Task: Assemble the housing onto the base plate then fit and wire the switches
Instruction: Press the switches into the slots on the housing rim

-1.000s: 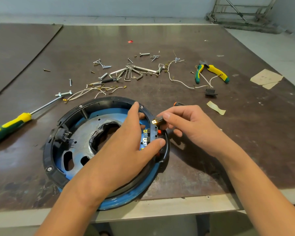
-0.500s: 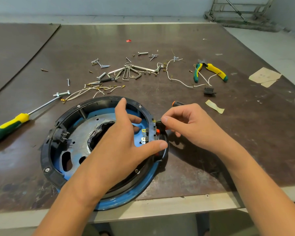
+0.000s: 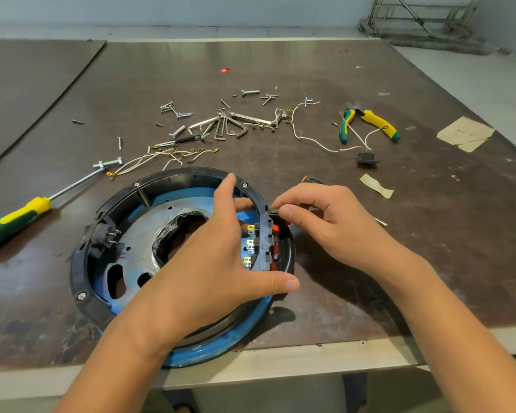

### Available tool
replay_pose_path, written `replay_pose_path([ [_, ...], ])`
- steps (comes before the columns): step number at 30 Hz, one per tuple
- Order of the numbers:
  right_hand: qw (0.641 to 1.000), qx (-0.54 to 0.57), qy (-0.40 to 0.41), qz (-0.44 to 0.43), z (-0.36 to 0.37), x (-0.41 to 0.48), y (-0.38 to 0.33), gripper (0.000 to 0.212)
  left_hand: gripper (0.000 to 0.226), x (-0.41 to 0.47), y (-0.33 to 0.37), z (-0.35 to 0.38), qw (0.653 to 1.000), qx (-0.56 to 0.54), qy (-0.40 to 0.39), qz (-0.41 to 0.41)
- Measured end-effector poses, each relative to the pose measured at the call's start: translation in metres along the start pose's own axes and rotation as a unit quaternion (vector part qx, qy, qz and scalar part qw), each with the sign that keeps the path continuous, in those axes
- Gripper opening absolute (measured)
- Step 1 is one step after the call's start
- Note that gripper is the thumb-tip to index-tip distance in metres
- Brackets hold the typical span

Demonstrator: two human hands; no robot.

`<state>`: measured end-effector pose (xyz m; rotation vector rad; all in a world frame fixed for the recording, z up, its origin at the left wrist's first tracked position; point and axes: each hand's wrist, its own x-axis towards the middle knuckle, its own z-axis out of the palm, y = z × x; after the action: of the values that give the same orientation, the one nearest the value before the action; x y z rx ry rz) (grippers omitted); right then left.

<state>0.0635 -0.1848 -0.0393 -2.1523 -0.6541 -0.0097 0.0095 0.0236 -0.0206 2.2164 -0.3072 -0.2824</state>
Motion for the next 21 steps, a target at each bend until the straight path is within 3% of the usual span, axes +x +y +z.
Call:
replay_pose_path([
  [5, 1.000, -0.022, 0.005, -0.012, 0.006, 0.001, -0.003, 0.006, 0.135, 0.001, -0.002, 0.001, 1.000, -0.002, 0.005, 0.004],
  [15, 0.983, 0.102, 0.135, 0.068, 0.025, 0.000, -0.011, 0.011, 0.134, 0.001, -0.004, 0.002, 1.000, 0.000, 0.007, 0.008],
  [17, 0.984, 0.092, 0.131, 0.071, 0.021, 0.000, -0.014, 0.010, 0.135, 0.002, -0.004, 0.003, 1.000, 0.002, 0.011, 0.009],
  [21, 0.996, 0.024, 0.038, 0.071, 0.001, 0.001, -0.011, 0.006, 0.133, 0.002, -0.003, 0.003, 1.000, 0.010, 0.017, 0.003],
])
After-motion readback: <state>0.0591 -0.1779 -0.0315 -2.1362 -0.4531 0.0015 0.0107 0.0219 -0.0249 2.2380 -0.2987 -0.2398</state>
